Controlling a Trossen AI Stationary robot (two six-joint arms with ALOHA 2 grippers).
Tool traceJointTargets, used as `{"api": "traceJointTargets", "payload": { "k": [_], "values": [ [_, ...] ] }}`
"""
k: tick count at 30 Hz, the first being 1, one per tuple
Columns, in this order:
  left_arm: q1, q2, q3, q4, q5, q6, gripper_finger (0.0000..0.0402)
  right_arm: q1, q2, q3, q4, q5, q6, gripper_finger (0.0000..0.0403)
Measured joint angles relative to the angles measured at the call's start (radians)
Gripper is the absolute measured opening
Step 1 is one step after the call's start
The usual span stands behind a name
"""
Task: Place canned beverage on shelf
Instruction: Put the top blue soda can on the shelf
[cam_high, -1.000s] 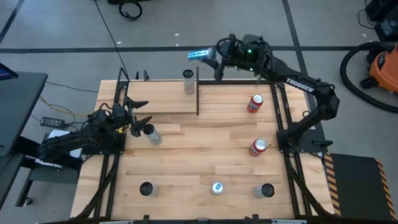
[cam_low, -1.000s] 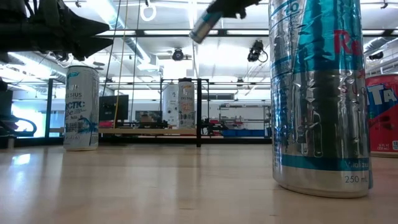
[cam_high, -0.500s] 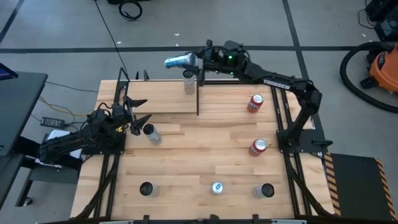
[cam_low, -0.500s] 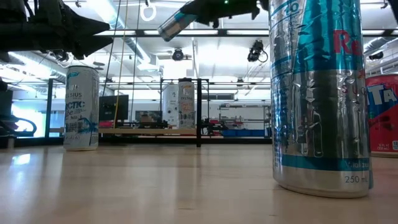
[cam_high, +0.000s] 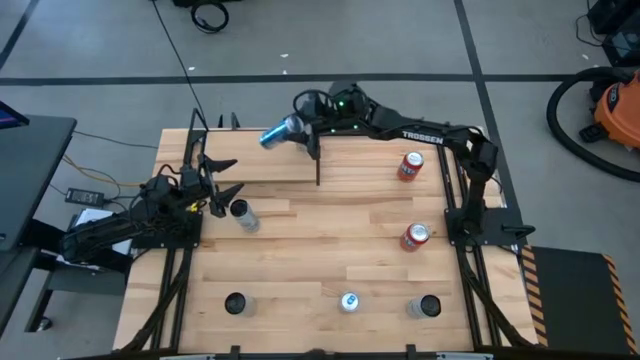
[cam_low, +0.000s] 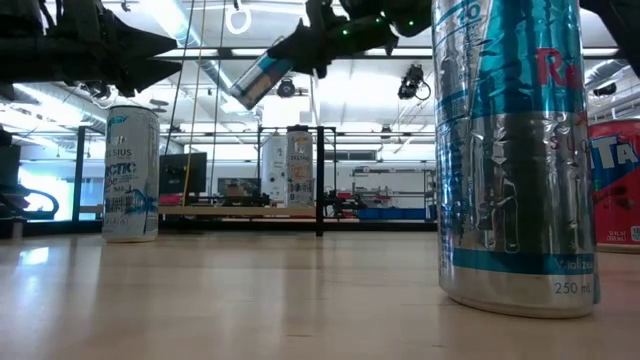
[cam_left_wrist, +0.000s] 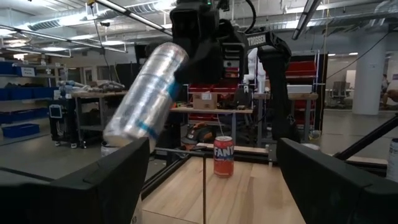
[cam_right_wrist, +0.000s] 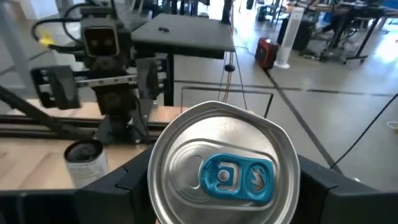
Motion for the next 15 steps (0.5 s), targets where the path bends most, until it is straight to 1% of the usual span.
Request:
{"api": "traceJointTargets", "payload": {
  "k": [6, 8, 12, 14, 15],
  "values": [
    [0.003, 0.007, 0.000, 0.006, -0.003, -0.044, 0.0353, -0.013, 0.000, 0.001, -0.061, -0.005, -0.002, 0.0249],
    [0.015, 0.021, 0.015, -0.019, -0.010, -0.045, 0.0353, -0.015, 0.000, 0.001, -0.079, -0.012, -0.002, 0.0249],
    [0.061, 0.091, 0.094, -0.089, -0.071, -0.034, 0.0353, -0.010, 0.000, 0.001, -0.085, -0.035, -0.002, 0.0249],
    [0.088, 0.143, 0.145, -0.146, -0.065, -0.035, 0.0353, -0.009, 0.000, 0.001, -0.088, -0.057, -0.002, 0.0249],
    [0.100, 0.172, 0.172, -0.169, -0.047, -0.035, 0.0353, -0.008, 0.000, 0.001, -0.087, -0.073, -0.002, 0.0249]
  ]
}}
